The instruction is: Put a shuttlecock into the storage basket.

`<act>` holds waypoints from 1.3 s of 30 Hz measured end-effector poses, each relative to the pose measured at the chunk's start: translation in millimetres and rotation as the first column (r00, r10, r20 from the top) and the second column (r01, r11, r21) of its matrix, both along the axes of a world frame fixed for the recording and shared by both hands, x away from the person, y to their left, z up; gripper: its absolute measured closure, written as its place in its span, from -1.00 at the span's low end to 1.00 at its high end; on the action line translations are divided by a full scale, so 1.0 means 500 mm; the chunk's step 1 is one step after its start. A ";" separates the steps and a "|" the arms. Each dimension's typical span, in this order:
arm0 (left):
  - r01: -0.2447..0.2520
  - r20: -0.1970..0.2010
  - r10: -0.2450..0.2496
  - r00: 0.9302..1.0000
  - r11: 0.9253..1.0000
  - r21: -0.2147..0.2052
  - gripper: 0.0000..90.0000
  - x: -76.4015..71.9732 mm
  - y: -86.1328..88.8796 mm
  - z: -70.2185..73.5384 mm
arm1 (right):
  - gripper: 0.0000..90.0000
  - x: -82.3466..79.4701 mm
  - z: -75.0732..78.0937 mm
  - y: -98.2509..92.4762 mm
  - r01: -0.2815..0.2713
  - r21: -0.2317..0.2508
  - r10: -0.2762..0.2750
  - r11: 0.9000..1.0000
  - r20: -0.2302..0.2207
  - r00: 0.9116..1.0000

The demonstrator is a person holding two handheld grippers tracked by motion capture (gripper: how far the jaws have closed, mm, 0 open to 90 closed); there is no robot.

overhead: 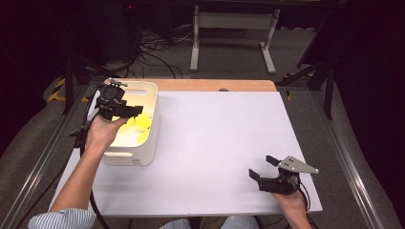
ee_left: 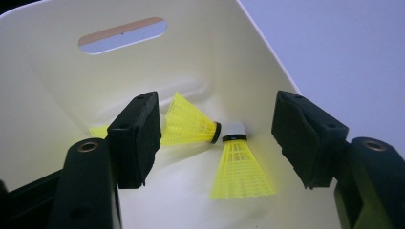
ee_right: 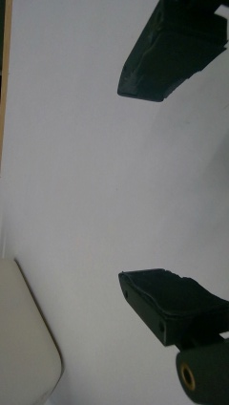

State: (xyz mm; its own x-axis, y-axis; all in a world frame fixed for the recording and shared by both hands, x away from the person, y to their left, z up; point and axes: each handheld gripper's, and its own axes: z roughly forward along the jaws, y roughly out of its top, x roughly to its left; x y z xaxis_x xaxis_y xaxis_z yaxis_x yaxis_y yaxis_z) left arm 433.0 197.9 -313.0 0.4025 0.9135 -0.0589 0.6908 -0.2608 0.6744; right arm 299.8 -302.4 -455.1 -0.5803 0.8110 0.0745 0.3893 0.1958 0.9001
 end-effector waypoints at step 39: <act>-0.018 0.026 0.019 0.999 0.999 -0.037 -0.24 -0.062 0.050 0.008 | -0.75 0.000 0.000 -0.003 0.003 0.003 -0.003 1.000 0.001 1.000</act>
State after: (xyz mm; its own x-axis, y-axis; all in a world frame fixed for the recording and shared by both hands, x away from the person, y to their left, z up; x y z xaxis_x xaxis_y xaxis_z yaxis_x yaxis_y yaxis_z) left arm 402.0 223.0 -309.0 0.3877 0.9181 -0.0821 0.6769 -0.2231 0.7015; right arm 300.0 -304.0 -455.0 -0.5783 0.8122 0.0770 0.3893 0.1917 0.9009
